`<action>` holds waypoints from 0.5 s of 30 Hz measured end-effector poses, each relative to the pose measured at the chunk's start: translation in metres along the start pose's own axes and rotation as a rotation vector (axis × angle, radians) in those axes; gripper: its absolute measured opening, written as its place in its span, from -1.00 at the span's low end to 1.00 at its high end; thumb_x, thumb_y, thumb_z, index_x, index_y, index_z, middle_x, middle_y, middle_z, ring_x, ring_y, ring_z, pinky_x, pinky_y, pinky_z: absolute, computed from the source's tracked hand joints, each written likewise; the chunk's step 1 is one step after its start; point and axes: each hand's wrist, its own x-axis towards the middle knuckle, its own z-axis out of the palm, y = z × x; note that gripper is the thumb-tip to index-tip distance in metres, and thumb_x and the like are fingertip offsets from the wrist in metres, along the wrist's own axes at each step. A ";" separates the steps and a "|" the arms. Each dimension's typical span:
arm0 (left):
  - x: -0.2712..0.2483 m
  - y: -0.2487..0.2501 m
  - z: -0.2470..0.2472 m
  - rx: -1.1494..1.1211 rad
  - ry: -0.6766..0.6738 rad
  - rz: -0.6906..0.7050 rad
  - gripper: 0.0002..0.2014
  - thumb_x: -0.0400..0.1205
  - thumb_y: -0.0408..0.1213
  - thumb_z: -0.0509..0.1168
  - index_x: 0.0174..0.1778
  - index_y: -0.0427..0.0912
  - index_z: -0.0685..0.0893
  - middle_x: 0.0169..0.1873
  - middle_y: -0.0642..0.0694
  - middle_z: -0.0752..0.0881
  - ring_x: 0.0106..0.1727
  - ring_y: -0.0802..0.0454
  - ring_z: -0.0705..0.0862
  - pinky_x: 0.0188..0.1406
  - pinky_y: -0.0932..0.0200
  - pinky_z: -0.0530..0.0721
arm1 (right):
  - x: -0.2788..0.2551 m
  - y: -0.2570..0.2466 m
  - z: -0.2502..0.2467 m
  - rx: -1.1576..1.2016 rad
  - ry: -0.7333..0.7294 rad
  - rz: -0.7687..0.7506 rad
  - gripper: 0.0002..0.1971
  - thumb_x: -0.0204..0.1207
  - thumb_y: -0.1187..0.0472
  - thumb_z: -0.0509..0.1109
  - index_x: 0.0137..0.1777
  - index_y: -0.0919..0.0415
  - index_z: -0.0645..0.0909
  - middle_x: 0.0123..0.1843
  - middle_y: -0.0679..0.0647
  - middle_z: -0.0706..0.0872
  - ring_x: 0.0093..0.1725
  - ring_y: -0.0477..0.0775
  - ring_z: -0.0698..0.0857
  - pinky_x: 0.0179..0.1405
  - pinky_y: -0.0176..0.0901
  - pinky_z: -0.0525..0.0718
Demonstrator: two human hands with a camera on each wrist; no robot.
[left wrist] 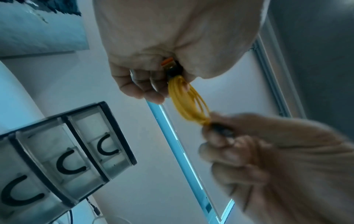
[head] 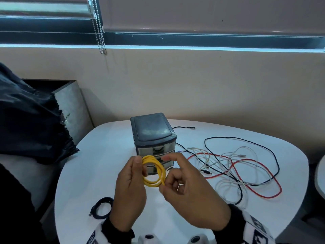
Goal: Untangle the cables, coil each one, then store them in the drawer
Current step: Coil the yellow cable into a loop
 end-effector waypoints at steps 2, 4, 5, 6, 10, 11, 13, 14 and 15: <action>-0.003 0.001 0.000 -0.014 0.045 -0.013 -0.55 0.70 0.15 0.04 -0.36 -0.07 0.50 -0.49 0.06 0.48 -0.39 0.10 0.43 -0.28 0.00 0.42 | -0.001 -0.003 -0.005 -0.013 -0.070 -0.015 -0.45 0.50 0.34 0.43 0.34 -0.20 0.37 -0.35 0.01 0.63 -0.41 -0.14 0.51 -0.34 -0.35 0.51; -0.009 0.004 0.004 -0.073 0.048 -0.054 -0.54 0.73 0.14 0.13 -0.35 -0.12 0.51 -0.51 0.06 0.46 -0.44 0.14 0.40 -0.36 0.08 0.40 | 0.002 0.001 -0.011 -0.035 -0.076 -0.001 -0.49 0.49 0.34 0.44 0.33 -0.12 0.43 -0.36 -0.01 0.62 -0.40 -0.12 0.52 -0.36 -0.38 0.50; -0.011 0.005 0.007 -0.133 0.037 -0.106 -0.56 0.67 0.11 0.12 -0.33 -0.18 0.53 -0.52 0.03 0.46 -0.47 0.14 0.38 -0.42 0.13 0.40 | 0.004 0.006 -0.012 -0.047 -0.057 0.007 -0.55 0.48 0.32 0.46 0.29 -0.08 0.49 -0.35 -0.06 0.63 -0.38 -0.11 0.55 -0.38 -0.41 0.48; -0.013 0.006 0.008 -0.188 0.005 -0.164 -0.57 0.61 0.10 0.11 -0.30 -0.22 0.54 -0.53 0.01 0.46 -0.49 0.14 0.37 -0.47 0.19 0.40 | 0.005 0.010 -0.012 -0.069 -0.033 0.013 -0.63 0.48 0.27 0.49 0.21 -0.08 0.56 -0.30 -0.11 0.67 -0.33 -0.11 0.60 -0.38 -0.43 0.49; -0.018 0.007 0.011 -0.148 -0.201 -0.157 -0.53 0.64 0.07 0.08 -0.25 -0.34 0.53 -0.51 -0.10 0.46 -0.49 0.04 0.41 -0.49 0.20 0.42 | 0.001 0.020 -0.005 0.075 0.063 0.083 -0.88 0.52 0.28 0.52 -0.01 0.07 0.70 -0.23 0.02 0.81 -0.36 -0.08 0.72 -0.39 -0.21 0.67; -0.017 0.003 0.011 -0.108 -0.234 -0.143 -0.52 0.66 0.05 0.08 -0.23 -0.37 0.54 -0.48 -0.12 0.50 -0.48 0.03 0.46 -0.48 0.18 0.45 | 0.002 0.023 -0.005 0.158 0.103 0.124 -0.86 0.52 0.35 0.50 0.01 0.15 0.66 -0.29 0.12 0.81 -0.46 -0.05 0.69 -0.48 -0.17 0.65; -0.013 -0.008 0.008 -0.052 -0.245 -0.181 -0.57 0.71 -0.01 0.09 -0.12 -0.35 0.62 -0.36 -0.11 0.64 -0.42 0.04 0.57 -0.43 0.17 0.53 | 0.005 0.036 -0.009 0.243 0.207 0.205 -0.77 0.51 0.42 0.49 0.03 0.24 0.50 -0.41 0.19 0.78 -0.59 -0.01 0.60 -0.58 -0.22 0.56; -0.012 -0.015 0.004 -0.041 -0.239 -0.222 -0.64 0.75 -0.07 0.13 -0.06 -0.30 0.65 -0.29 -0.10 0.70 -0.38 0.04 0.62 -0.41 0.16 0.55 | 0.007 0.044 -0.013 0.248 0.257 0.238 -0.74 0.51 0.43 0.49 -0.01 0.26 0.42 -0.45 0.18 0.77 -0.62 -0.01 0.57 -0.61 -0.26 0.51; -0.011 -0.019 0.000 -0.032 -0.231 -0.266 -0.73 0.76 -0.14 0.17 -0.03 -0.25 0.66 -0.22 -0.10 0.74 -0.36 0.03 0.65 -0.39 0.16 0.56 | 0.009 0.053 -0.017 0.239 0.302 0.268 -0.71 0.51 0.44 0.48 -0.07 0.26 0.37 -0.46 0.19 0.76 -0.63 -0.01 0.55 -0.64 -0.29 0.47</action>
